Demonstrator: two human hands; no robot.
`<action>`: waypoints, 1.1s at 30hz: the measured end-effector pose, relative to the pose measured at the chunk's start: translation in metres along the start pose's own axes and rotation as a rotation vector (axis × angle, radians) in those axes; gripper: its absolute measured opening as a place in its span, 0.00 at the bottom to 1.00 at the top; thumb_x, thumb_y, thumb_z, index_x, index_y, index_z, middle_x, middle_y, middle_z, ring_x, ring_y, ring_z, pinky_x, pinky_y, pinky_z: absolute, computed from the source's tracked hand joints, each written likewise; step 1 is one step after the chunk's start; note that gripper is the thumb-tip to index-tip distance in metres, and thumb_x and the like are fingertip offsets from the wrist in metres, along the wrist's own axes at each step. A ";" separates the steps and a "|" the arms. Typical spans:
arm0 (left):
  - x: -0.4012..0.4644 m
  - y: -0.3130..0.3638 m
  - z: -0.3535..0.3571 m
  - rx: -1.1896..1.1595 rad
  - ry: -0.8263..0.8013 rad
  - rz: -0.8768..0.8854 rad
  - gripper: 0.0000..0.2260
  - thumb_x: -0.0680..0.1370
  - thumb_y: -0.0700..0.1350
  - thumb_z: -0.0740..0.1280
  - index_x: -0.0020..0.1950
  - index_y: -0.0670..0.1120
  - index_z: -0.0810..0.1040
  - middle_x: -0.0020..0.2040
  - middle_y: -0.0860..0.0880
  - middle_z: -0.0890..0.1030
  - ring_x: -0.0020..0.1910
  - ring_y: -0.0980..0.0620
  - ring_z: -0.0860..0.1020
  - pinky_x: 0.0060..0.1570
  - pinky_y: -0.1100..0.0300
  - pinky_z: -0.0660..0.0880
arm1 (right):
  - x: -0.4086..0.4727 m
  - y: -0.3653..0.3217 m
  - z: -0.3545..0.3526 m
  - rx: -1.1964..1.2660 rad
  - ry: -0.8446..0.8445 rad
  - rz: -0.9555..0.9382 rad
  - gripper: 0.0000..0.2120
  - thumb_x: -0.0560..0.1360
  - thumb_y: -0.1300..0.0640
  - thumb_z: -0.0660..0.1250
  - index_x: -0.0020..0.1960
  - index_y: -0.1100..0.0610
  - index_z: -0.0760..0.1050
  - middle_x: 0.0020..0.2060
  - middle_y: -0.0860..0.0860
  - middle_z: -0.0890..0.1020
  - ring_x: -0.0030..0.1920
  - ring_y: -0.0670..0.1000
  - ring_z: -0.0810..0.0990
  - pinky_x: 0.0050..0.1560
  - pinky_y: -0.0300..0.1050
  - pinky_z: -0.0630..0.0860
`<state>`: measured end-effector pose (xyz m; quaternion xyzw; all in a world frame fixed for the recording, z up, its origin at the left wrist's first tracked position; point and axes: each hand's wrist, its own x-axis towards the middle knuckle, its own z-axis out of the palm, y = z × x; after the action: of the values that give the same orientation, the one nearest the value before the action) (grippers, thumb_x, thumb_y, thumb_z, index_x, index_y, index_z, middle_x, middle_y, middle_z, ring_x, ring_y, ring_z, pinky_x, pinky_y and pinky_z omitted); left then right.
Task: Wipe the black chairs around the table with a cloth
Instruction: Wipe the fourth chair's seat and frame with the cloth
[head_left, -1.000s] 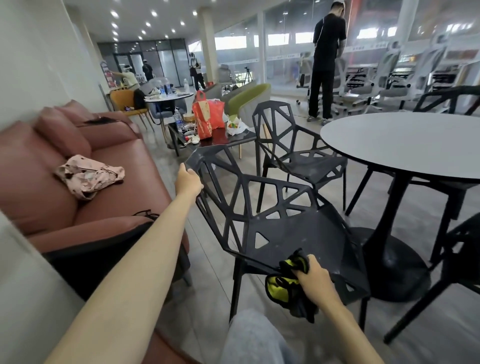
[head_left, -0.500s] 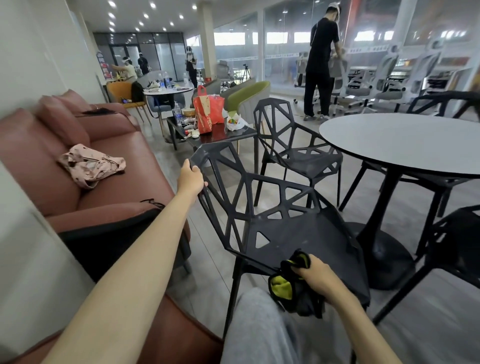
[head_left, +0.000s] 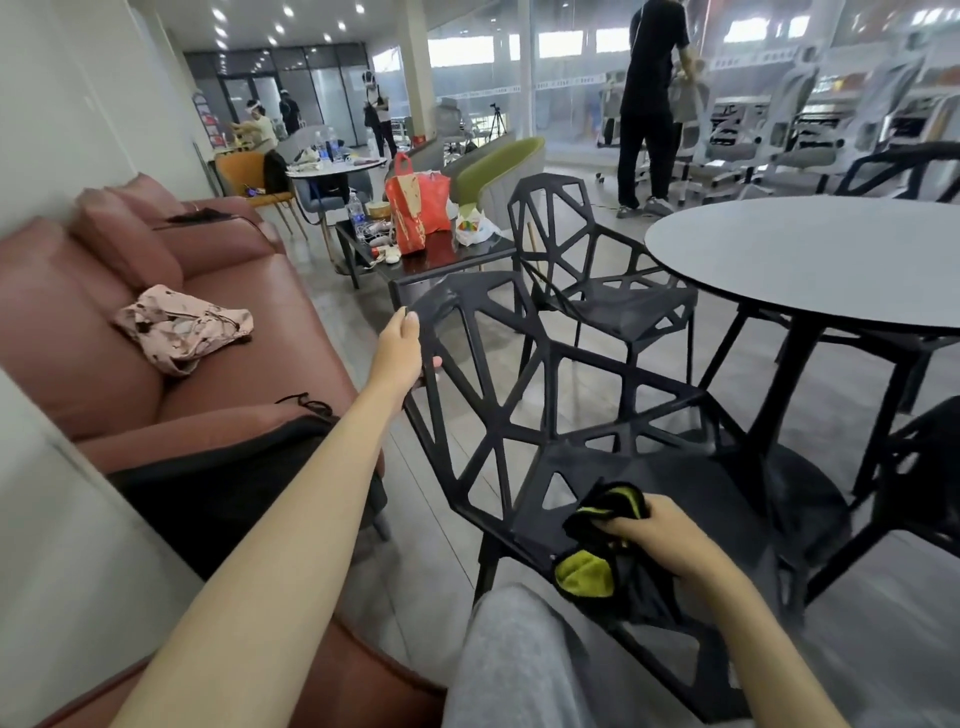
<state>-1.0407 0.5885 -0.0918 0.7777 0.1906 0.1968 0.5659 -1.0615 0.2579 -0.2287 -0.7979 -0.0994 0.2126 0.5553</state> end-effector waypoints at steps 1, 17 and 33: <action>0.000 0.000 0.002 -0.006 0.010 -0.007 0.23 0.89 0.54 0.48 0.83 0.49 0.60 0.77 0.50 0.68 0.39 0.57 0.82 0.27 0.75 0.71 | 0.004 -0.010 0.001 0.039 0.020 -0.046 0.04 0.75 0.62 0.75 0.48 0.55 0.86 0.42 0.52 0.88 0.47 0.52 0.87 0.52 0.50 0.80; 0.032 0.002 -0.050 -0.159 -0.170 -0.249 0.42 0.78 0.75 0.38 0.75 0.54 0.75 0.73 0.48 0.77 0.74 0.47 0.73 0.69 0.46 0.71 | 0.062 -0.142 0.174 0.120 0.239 -0.776 0.19 0.74 0.56 0.66 0.64 0.47 0.77 0.53 0.44 0.76 0.56 0.48 0.78 0.56 0.46 0.77; 0.036 -0.014 -0.052 -0.213 -0.248 -0.217 0.35 0.81 0.73 0.42 0.71 0.56 0.76 0.63 0.48 0.85 0.59 0.51 0.83 0.52 0.58 0.77 | 0.166 -0.184 0.159 0.008 0.298 -0.856 0.23 0.75 0.71 0.65 0.66 0.52 0.78 0.56 0.48 0.77 0.59 0.48 0.78 0.59 0.45 0.76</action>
<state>-1.0386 0.6530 -0.0877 0.7066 0.1804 0.0564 0.6819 -0.9715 0.5248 -0.1420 -0.7048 -0.3385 -0.1527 0.6044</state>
